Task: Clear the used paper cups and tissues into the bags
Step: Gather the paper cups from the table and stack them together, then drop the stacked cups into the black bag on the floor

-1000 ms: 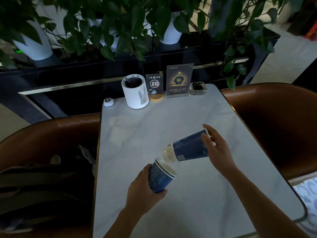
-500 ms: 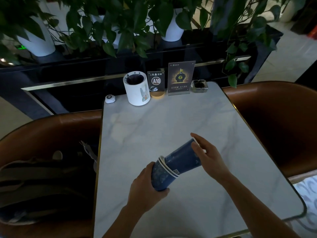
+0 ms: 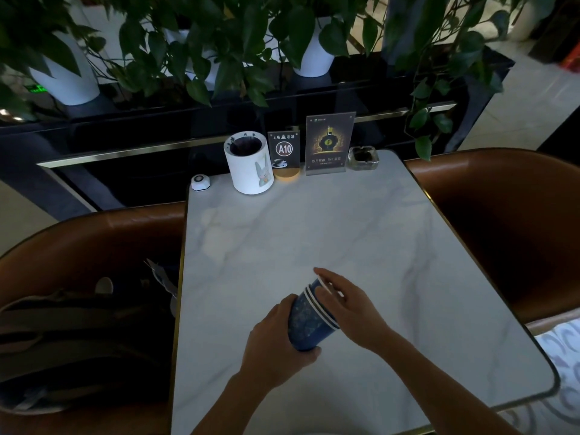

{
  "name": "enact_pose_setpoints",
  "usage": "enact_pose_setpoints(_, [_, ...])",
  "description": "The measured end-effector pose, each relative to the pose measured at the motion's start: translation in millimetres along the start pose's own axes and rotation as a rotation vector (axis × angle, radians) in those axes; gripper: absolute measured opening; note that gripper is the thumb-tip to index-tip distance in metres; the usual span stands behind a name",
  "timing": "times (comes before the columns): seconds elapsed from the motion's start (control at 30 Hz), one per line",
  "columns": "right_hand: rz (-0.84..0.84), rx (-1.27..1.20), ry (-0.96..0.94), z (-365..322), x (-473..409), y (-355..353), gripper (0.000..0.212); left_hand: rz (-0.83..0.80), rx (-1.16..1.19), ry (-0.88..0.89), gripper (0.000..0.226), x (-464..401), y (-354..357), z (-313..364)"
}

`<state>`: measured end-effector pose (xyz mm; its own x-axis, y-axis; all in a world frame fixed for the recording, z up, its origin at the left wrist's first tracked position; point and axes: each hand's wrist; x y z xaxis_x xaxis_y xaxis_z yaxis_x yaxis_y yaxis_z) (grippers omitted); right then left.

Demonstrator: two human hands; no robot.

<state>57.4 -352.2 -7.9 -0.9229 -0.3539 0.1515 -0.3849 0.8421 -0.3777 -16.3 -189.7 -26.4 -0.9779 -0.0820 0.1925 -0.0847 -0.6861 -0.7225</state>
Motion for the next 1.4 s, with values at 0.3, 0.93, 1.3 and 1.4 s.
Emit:
enact_pose_setpoints(0.3, [-0.026,0.007,-0.035,-1.1,9.5,16.0,0.037,-0.025,0.019,0.032,0.077,-1.8,-5.2,2.0])
enact_pose_setpoints(0.93, [0.302,-0.25,0.173,18.3,78.0,0.8,0.023,-0.228,0.193,-0.016,0.051,31.8,-20.3,-27.0])
enact_pose_setpoints(1.3, [0.252,-0.29,0.355,3.9,184.4,36.1,0.035,-0.249,0.673,-0.188,0.05,109.0,-5.3,-68.0])
enact_pose_setpoints(1.4, [0.223,-0.313,0.394,1.3,216.8,48.4,0.039,-0.292,0.716,-0.224,0.041,127.7,-2.3,-75.4])
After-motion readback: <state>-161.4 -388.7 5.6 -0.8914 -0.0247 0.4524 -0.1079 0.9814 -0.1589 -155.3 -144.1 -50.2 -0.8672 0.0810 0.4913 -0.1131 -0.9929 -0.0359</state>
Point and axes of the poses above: each hand's wrist, its own x-axis away from the middle knuckle, its own y-axis out of the palm, z = x × y, and after that the axes turned 2 degrees about -y, right-handed
